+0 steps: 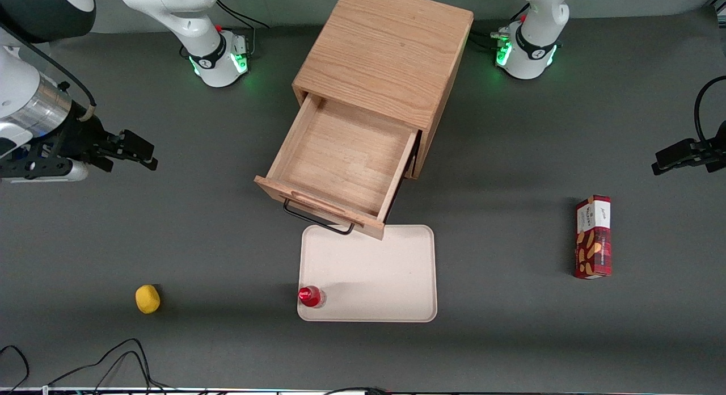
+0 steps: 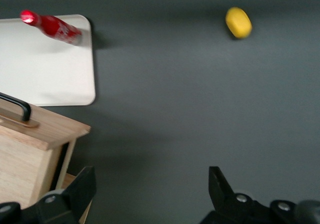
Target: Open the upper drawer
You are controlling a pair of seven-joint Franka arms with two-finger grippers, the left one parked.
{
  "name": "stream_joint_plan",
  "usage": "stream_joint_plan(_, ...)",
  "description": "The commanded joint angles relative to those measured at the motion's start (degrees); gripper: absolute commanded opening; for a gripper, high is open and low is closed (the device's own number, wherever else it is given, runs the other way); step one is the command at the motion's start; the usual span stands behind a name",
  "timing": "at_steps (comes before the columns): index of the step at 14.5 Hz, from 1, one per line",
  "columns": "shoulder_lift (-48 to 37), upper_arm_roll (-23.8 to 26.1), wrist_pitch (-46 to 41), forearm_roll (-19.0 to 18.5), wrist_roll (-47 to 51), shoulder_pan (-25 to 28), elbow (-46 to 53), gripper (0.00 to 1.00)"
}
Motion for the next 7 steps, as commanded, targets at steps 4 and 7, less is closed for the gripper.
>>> stream_joint_plan(4, -3.95, 0.54, -4.15, -1.34, 1.42, -2.31, -3.14, 1.0)
stream_joint_plan(7, -3.51, 0.54, -4.15, -1.34, 1.33, -2.22, -2.96, 1.0)
